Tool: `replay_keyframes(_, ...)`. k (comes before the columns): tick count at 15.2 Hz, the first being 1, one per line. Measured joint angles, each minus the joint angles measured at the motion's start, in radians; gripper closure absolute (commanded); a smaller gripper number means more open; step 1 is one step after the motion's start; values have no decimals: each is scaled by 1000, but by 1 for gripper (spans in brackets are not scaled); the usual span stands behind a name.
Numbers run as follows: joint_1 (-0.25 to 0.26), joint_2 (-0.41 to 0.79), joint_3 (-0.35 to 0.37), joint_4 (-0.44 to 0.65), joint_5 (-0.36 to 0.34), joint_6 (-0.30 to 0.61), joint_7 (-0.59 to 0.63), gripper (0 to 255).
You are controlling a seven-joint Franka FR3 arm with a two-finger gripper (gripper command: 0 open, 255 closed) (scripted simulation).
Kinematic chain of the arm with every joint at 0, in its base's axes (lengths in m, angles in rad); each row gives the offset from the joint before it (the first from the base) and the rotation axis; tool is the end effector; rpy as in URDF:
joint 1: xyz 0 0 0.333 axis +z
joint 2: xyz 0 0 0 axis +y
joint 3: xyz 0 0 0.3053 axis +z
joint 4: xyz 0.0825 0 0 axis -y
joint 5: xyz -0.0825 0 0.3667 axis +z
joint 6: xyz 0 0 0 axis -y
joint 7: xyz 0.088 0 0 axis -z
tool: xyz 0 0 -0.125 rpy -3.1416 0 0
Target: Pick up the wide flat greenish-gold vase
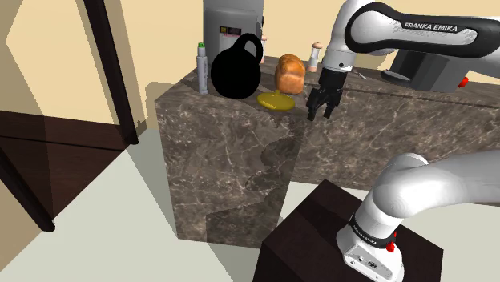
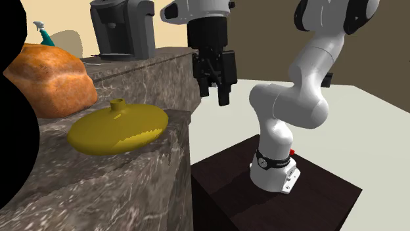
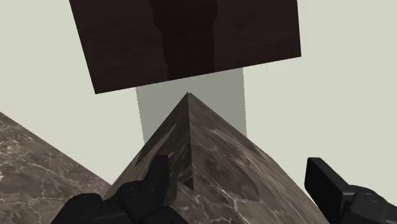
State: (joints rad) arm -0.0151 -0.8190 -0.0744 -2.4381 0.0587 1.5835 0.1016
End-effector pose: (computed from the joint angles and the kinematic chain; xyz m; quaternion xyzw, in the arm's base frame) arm 0.2865 -0.0228 0.5383 -0.9947 0.0839 0.0195 0.0561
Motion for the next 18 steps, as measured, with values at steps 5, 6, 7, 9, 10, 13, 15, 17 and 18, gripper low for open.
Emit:
replay_keyframes(5,2,78,14,59,0,82,15,0)
replay_keyframes(6,1,94,16,78,-2,101,18,0)
replay_keyframes(7,2,120,22,101,-1,124,26,0)
replay_keyframes(9,0,164,28,140,-6,171,34,0)
replay_keyframes(10,-1,186,30,164,-9,190,37,0)
replay_keyframes(13,-4,249,41,241,-17,240,54,0)
replay_keyframes(15,-6,295,49,296,-24,273,66,0)
replay_keyframes(17,-8,329,57,332,-30,305,78,0)
replay_keyframes(18,-8,335,58,334,-31,317,80,0)
